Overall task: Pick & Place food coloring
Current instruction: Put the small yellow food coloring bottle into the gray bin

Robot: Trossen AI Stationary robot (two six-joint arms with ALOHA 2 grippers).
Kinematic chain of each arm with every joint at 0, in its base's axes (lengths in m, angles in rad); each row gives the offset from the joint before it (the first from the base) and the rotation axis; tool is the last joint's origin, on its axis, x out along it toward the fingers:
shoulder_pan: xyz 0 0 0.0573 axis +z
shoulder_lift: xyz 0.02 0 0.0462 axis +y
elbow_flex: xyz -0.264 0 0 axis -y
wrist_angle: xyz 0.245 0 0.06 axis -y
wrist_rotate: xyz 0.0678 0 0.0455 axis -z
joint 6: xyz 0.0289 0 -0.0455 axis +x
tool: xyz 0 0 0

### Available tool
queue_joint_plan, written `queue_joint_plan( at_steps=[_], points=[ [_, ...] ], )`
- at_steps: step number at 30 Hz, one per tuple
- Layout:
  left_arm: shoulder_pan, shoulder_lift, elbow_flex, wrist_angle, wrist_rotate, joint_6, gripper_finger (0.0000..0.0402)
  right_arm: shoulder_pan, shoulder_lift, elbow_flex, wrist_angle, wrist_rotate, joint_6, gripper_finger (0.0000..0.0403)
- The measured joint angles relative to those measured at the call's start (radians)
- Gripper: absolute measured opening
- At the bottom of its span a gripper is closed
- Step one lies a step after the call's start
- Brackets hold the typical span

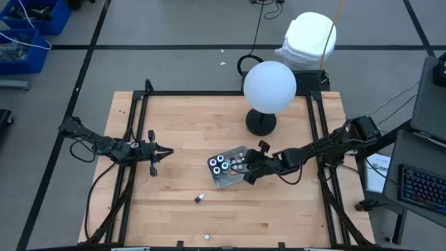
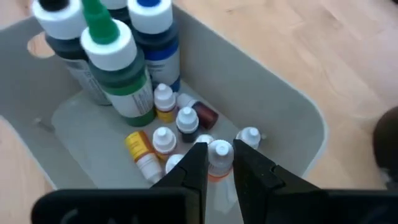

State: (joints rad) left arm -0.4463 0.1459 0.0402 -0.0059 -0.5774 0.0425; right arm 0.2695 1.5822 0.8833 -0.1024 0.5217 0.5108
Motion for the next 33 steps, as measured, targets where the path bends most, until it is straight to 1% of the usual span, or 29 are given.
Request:
queue_joint_plan(
  at_steps=[13,22,33],
  points=[
    [0.0,0.0,0.0,0.001,0.0,0.0,0.0035,-0.001,0.0,0.0,0.001,0.0,-0.003,0.0049],
    [0.0,0.0,0.0,0.001,0.0,0.0,0.0035,-0.002,0.0,0.0,0.001,0.0,-0.003,0.0074],
    [0.0,0.0,0.0,0.001,0.0,0.001,0.0035,-0.002,0.0,0.0,0.0,-0.003,-0.022,0.0067]
  ],
)
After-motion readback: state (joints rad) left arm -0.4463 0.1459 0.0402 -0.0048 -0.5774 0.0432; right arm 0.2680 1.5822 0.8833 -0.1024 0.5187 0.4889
